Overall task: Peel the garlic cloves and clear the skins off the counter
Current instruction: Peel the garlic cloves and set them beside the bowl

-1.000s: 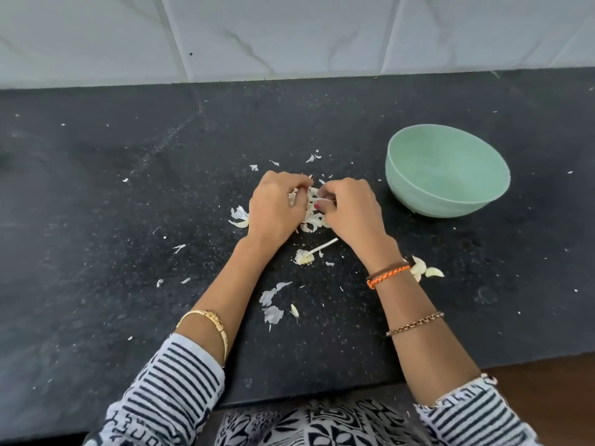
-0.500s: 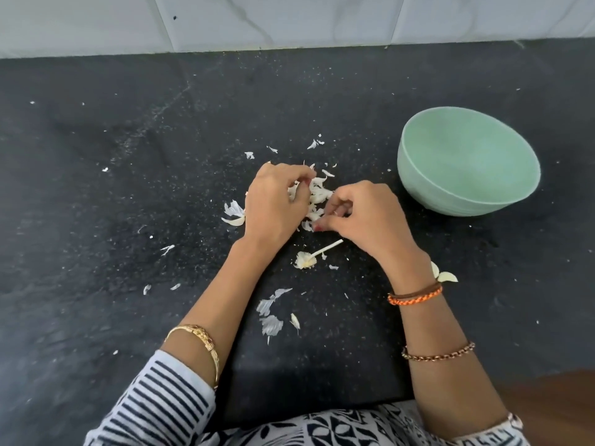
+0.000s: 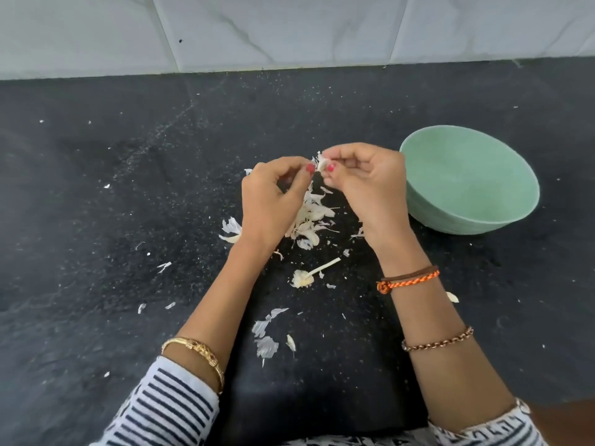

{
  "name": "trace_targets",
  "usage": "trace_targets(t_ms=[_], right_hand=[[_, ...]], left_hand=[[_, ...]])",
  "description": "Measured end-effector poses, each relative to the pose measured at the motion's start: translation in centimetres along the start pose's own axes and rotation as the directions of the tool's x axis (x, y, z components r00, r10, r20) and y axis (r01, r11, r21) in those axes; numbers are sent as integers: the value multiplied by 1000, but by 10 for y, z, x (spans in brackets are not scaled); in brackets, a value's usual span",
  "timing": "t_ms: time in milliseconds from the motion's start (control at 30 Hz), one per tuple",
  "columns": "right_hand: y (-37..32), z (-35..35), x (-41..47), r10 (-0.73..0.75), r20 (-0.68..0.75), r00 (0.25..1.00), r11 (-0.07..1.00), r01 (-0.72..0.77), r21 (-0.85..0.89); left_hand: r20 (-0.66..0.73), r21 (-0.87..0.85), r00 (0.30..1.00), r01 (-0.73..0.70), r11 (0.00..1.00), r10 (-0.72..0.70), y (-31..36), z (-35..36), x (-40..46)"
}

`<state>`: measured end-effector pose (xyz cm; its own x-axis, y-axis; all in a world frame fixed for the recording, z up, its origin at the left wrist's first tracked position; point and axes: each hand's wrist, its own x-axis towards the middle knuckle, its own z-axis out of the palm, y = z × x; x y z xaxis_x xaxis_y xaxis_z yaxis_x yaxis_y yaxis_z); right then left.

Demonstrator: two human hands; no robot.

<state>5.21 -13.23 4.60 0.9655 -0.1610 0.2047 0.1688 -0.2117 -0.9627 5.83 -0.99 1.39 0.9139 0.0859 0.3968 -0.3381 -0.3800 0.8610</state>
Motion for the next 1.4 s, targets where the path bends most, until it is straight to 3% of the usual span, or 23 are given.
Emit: trace_targets(t_ms=[200, 367, 567, 767, 933, 1067, 1133, 1200, 1300, 1400], right_hand=[[22, 12, -6, -145, -70, 987, 971, 129, -199], [27, 9, -7, -229, -102, 968, 943, 194, -271], [31, 6, -7, -140, -41, 989, 977, 131, -167], [32, 8, -7, -199, -73, 977, 962, 181, -206], [34, 3, -5, -116, -132, 984, 947, 69, -315], [35, 1, -5, -33, -69, 997, 867, -6, -499], [30, 4, -7, -49, -53, 997, 886, 19, -464], [23, 5, -8, -5, -3, 1000, 950, 4, -313], [17, 5, -10, 196, 130, 972, 980, -190, -52], [14, 4, -11, 296, 152, 943, 944, -313, 105]], left_hand=[[14, -195, 996, 91, 977, -90, -7, 5, -7], [-8, -189, 998, 67, 980, -70, -9, 9, -7], [-11, -70, 999, -31, 997, 30, -16, 10, -5], [-94, 84, 976, -191, 978, 199, -20, 12, -6], [-81, 96, 992, -85, 992, 93, -18, 12, -5], [-107, 37, 994, 1, 999, 3, -21, 6, -1], [-108, 16, 994, 0, 1000, 1, -19, 7, -2], [-97, -7, 995, 15, 1000, -16, -16, 9, -4], [-57, -27, 998, 7, 1000, -9, -16, 9, -4], [-37, -36, 999, -8, 999, 6, -19, 10, -4]])
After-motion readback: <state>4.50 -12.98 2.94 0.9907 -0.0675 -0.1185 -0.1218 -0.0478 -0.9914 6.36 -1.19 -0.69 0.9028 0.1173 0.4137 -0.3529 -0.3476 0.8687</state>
